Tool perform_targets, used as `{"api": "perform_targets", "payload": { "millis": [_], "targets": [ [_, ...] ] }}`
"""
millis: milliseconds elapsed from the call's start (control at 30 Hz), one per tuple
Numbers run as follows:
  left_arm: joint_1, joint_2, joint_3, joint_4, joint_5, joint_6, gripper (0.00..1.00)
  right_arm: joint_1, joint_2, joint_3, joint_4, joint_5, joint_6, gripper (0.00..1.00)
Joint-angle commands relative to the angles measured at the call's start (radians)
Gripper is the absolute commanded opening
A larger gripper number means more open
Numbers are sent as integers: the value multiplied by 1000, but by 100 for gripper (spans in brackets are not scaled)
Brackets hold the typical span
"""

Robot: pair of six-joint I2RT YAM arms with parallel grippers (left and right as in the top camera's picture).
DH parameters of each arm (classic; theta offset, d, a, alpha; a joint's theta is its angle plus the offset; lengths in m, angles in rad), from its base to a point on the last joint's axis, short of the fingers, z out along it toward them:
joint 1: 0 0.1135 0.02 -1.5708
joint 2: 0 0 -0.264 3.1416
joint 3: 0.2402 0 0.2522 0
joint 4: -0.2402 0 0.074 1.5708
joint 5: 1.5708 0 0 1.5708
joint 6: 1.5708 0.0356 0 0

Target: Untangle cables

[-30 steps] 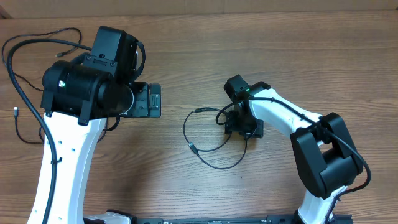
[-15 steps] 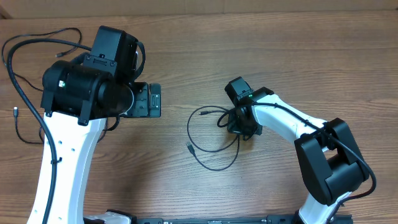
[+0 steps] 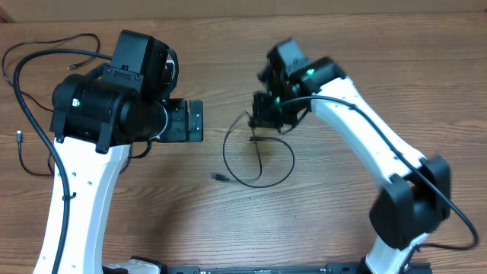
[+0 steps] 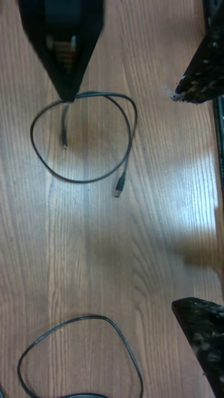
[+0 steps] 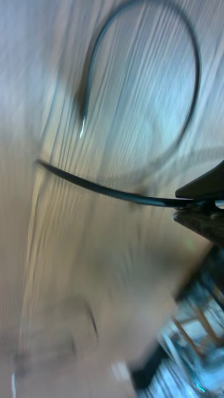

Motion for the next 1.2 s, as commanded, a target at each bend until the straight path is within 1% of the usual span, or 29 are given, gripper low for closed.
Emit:
{"api": "perform_targets", "payload": {
  "millis": [0,100,267,300,367,433,500,533,567,633,667,700,733,800,867,1000,1033,1133,1167],
  "targets": [
    [7,5,3,16,16,-10,100,2,-66,105,-65,-157,-77,4],
    [7,5,3,31,16,-23,100,2,-79,172,-105,-199,-113,4],
    [13,5,3,74,16,-114,100,2,-101,258,-147,-195,-133,4],
    [16,5,3,81,16,-115,99,2,-105,265,-151,-175,-135,4],
    [19,5,3,87,16,-115,99,2,-113,269,-168,-73,-124,4],
    [18,5,3,80,16,-114,100,2,-114,269,-209,92,-98,5],
    [18,5,3,69,14,-114,100,2,-111,258,-252,280,-60,25],
    [18,5,3,64,12,-114,99,2,-111,245,-267,382,-26,45],
    [18,5,3,61,12,-114,99,2,-109,225,-277,483,21,62],
    [18,5,3,55,12,-114,100,2,-109,168,-279,638,109,78],
    [18,5,3,53,12,-114,100,2,-109,137,-270,671,132,84],
    [18,5,3,52,12,-114,99,2,-109,91,-247,679,144,85],
    [18,5,3,51,12,-114,99,2,-109,5,-181,632,143,86],
    [18,5,3,52,12,-114,100,2,-109,-91,-92,564,140,84],
    [18,5,3,53,12,-114,100,2,-109,-182,3,519,140,78],
    [18,5,3,52,12,-114,99,6,-105,-357,196,497,117,56],
    [18,5,3,52,12,-114,99,6,-103,-389,235,499,105,54],
    [18,5,3,50,12,-114,100,6,-100,-465,338,499,48,54],
    [18,5,3,50,12,-114,99,6,-100,-480,362,499,26,52]
  ]
}}
